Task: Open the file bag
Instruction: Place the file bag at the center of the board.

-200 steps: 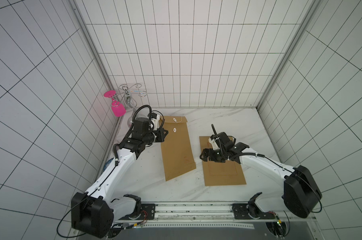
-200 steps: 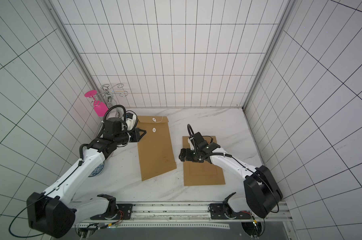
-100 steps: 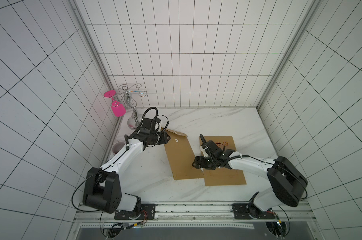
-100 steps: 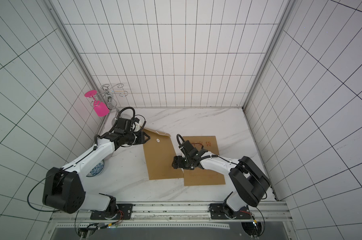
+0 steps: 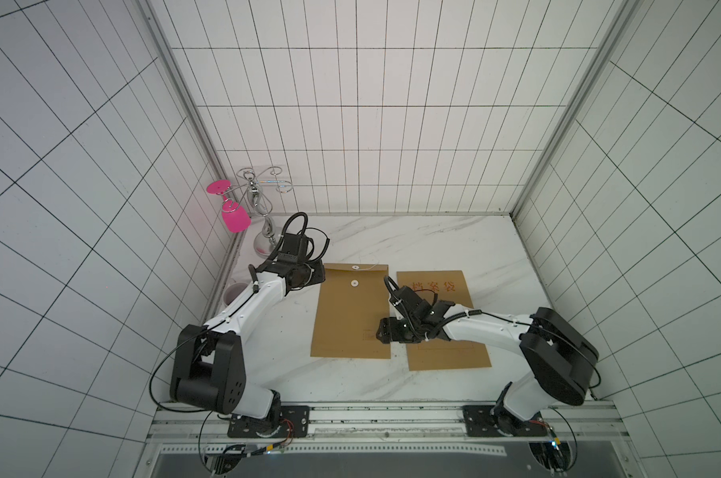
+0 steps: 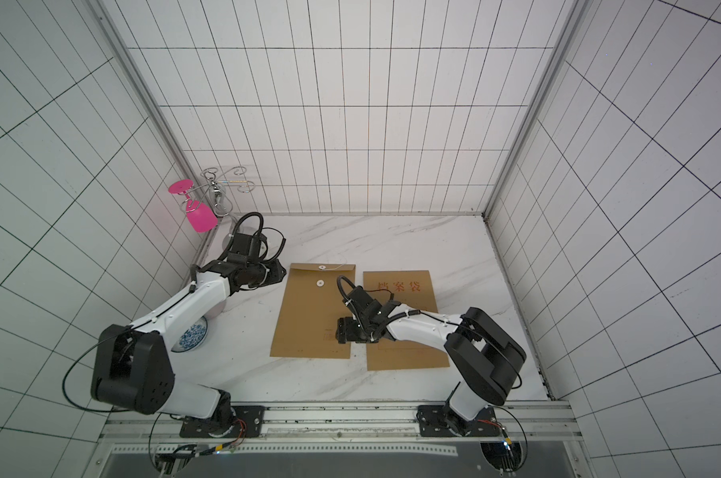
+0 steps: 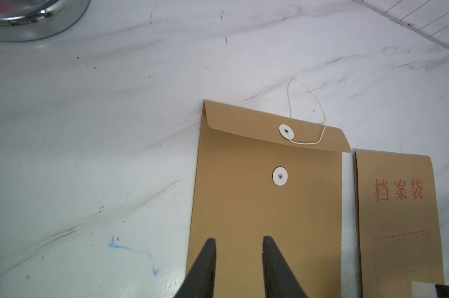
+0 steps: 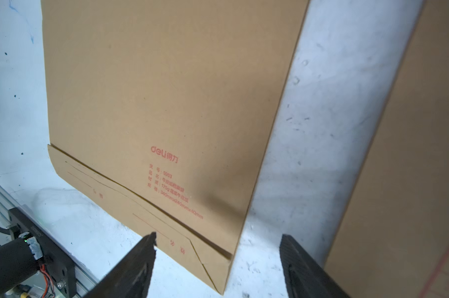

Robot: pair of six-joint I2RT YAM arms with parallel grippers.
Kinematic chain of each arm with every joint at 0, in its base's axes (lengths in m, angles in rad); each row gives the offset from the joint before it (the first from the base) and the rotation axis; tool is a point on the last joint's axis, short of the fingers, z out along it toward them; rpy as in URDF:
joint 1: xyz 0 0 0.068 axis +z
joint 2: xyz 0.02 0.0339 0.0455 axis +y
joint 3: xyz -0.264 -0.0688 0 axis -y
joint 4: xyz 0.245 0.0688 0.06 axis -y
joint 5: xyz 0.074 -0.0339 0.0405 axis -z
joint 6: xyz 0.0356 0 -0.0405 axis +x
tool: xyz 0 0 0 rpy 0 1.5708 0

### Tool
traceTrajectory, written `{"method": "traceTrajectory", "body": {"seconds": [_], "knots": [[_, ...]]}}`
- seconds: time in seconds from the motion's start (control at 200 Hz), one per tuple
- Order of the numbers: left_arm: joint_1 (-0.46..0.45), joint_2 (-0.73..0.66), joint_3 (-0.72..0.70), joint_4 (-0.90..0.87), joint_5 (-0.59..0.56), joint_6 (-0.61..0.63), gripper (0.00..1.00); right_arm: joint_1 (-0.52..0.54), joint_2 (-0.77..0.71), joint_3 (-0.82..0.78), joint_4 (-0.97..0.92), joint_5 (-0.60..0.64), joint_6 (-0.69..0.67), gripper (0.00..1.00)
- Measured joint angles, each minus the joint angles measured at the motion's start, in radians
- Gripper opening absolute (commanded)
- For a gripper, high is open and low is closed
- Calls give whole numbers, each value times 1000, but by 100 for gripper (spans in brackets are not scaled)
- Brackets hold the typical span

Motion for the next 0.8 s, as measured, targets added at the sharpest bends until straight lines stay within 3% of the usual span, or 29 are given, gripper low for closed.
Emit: {"method": "traceTrajectory", "body": {"seconds": [0.06, 0.125, 0.255, 0.39, 0.8], "knots": [[-14, -47, -78, 37, 6, -27, 8, -7, -2, 41, -37, 32, -23, 75], [-33, -77, -156, 78, 21, -58, 0, -16, -1, 87, -63, 56, -50, 64], [-72, -69, -263, 148, 39, -118, 0, -24, 43, 190, -61, 79, -107, 54], [-115, -40, -277, 194, 23, -162, 0, -37, 170, 304, -26, 98, -172, 45], [-257, 55, -327, 290, -67, -231, 0, -160, 465, 549, 20, 108, -263, 38]]}}
